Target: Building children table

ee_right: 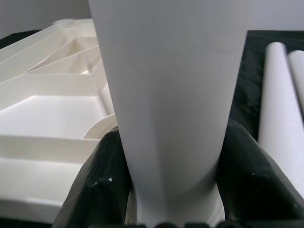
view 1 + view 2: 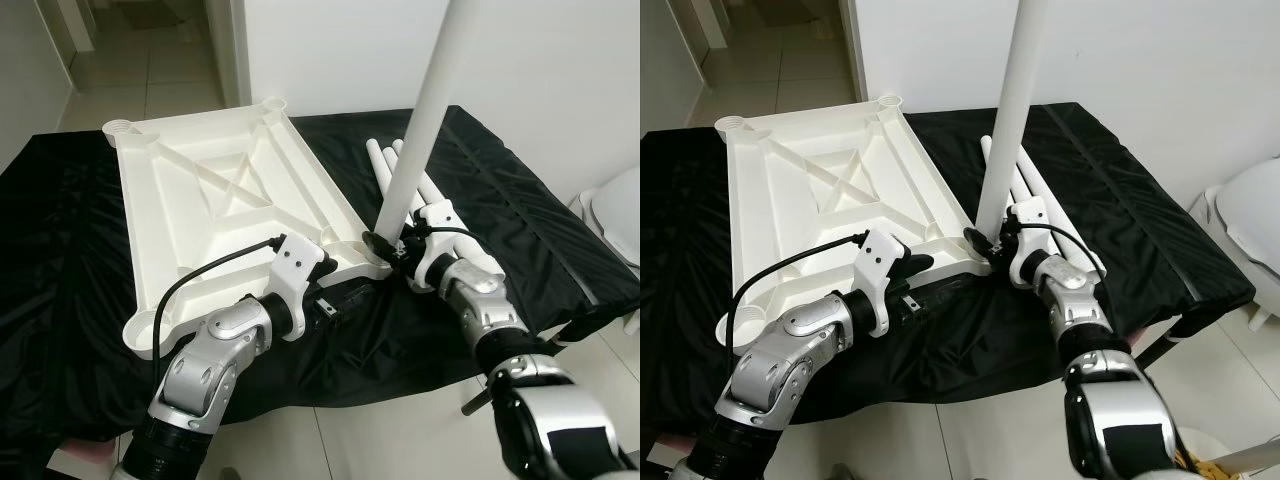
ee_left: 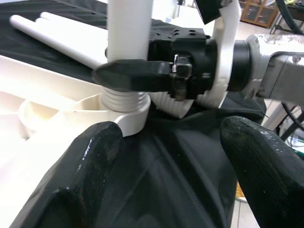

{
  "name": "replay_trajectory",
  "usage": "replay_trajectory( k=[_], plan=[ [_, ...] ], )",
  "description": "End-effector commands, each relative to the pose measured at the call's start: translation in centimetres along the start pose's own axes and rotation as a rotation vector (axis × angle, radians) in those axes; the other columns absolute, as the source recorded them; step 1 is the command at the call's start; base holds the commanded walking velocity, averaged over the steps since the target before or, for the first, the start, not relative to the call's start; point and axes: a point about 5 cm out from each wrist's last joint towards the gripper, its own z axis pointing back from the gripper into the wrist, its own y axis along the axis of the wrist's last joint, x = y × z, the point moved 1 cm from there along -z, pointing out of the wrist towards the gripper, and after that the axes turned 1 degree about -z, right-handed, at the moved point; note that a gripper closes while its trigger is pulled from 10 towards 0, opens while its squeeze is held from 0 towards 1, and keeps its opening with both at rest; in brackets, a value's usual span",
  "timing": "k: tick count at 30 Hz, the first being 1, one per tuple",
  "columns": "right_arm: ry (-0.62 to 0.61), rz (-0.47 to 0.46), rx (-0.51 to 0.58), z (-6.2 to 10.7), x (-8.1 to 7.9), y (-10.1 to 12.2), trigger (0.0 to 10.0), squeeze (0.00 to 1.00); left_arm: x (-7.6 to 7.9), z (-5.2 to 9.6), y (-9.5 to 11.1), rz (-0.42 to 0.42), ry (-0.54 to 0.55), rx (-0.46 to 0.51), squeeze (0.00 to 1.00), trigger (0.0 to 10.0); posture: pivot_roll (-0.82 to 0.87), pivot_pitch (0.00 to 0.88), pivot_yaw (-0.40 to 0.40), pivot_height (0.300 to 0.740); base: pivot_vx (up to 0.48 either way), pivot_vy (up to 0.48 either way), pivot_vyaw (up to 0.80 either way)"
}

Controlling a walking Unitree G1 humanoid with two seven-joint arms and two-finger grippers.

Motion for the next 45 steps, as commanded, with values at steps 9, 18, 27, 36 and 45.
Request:
replay_trajectory(
  k=[9,18,27,36,45],
  plan=[
    [-0.209,-0.097,0.033,-1.4,-2.1,0.4,0.0,0.00,-0.1,-0.1,-0.1,-0.002,0.030,-0.012,0.00,10.0,-0.06,0.045,-0.007,0.740,0.000,0.000,0.00],
    [-0.386,-0.153,0.048,-2.1,-3.7,0.8,0.0,0.00,0.0,-0.1,-0.2,-0.003,0.023,-0.016,0.00,10.0,-0.06,0.036,-0.008,0.740,0.000,0.000,0.00],
    [-0.495,-0.277,0.066,-3.2,-6.5,1.6,0.0,0.00,0.4,-0.3,-0.3,-0.002,0.009,-0.017,0.00,10.0,-0.05,0.023,-0.017,0.740,0.000,0.000,0.00],
    [-0.467,-0.251,0.045,-3.2,-7.4,1.7,5.9,0.00,0.4,-0.2,-0.4,-0.001,0.006,-0.020,0.00,10.0,-0.05,0.015,-0.020,0.740,0.000,0.000,0.00],
    [-0.430,-0.251,0.088,-2.3,-6.3,2.0,10.0,1.00,0.4,-0.2,-0.5,-0.005,0.008,-0.022,0.00,10.0,-0.05,0.007,-0.021,0.740,0.000,0.000,0.00]
  ],
)
